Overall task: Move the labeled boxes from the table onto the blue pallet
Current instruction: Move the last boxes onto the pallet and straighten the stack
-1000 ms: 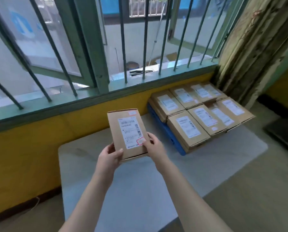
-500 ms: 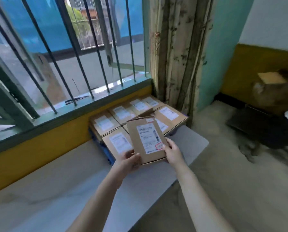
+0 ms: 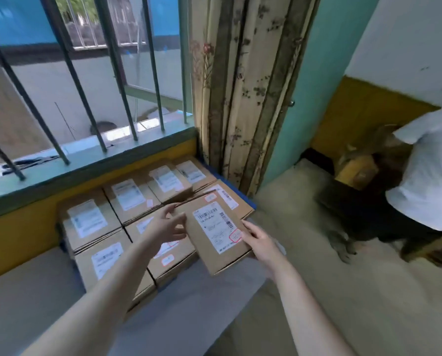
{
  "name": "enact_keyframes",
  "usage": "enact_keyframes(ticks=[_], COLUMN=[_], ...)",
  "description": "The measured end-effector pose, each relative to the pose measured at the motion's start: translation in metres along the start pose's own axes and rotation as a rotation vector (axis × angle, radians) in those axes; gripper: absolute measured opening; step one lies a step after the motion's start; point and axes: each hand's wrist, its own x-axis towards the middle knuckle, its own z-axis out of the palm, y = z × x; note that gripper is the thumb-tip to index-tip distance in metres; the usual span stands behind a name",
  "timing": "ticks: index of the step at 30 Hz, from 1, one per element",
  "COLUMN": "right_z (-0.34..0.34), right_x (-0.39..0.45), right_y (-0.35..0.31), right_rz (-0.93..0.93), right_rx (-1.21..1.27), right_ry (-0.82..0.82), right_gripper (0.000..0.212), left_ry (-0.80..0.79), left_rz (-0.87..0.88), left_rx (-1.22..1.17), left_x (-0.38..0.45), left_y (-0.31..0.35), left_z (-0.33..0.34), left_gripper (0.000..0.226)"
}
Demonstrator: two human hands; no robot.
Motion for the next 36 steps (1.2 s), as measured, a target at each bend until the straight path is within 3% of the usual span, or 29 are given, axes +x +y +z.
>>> enact_keyframes(ticks=[2, 9, 12, 15, 21, 23, 28, 31, 36], right_z=[-0.011, -0.033, -0.037, -0.036, -0.029, -0.024, -0.01, -0.002, 0.003], right_x=[0.016, 0.084, 0.117, 0.148, 0.169, 0.171, 0.169, 0.172, 0.17], right_y=[0.003, 0.02, 0.022, 0.031, 0.035, 0.037, 0.034, 0.036, 0.023], right_rz=[0.016, 0.052, 0.034, -0.01, -0.153, -0.186, -0.215, -0.202, -0.22], right_rx=[-0.027, -0.338, -0.481, -0.546, -0.68, -0.694, -0.696, -0.638, -0.732], right_ry=[-0.025, -0.26, -0.293, -0.376, -0.459, -0.443, -0.446, -0.443, -0.442], right_gripper=[0.041, 0.078, 0.083, 0.091, 0.08, 0.078, 0.083, 0.086, 0.08], left_ry=[0.011, 0.182, 0.278, 0.378, 0.455, 0.454, 0.453, 0.353, 0.249], left_rz=[-0.039, -0.086, -0.133, -0.194, -0.177, -0.16, -0.058, -0.074, -0.094], left_rx=[0.004, 0.089, 0.138, 0.146, 0.265, 0.325, 0.726, 0.922, 1.038], left_x=[0.017, 0.07, 0.08, 0.092, 0.097, 0.091, 0.07, 0.063, 0.06], left_y=[0.007, 0.001, 0.0, 0.001, -0.001, 0.0, 0.0, -0.011, -0.028], left_z=[0.001, 0.01, 0.024, 0.027, 0.017, 0.018, 0.017, 0.011, 0.009], left_gripper=[0.04, 0.05, 0.044, 0.012, 0.02, 0.023, 0.031, 0.045, 0.048])
